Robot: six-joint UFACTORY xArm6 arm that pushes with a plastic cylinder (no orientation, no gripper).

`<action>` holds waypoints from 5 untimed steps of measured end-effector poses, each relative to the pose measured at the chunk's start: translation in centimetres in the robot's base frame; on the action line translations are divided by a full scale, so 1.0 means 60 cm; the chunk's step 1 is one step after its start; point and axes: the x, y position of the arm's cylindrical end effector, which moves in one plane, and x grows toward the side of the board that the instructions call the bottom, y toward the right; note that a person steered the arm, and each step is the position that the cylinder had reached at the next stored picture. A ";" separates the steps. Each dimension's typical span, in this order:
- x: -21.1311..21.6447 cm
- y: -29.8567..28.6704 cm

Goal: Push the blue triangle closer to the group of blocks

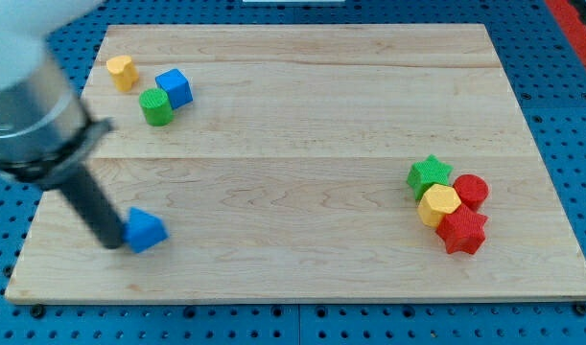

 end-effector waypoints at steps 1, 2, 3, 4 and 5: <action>-0.014 0.129; -0.020 0.216; -0.034 0.156; -0.050 0.181; -0.080 0.209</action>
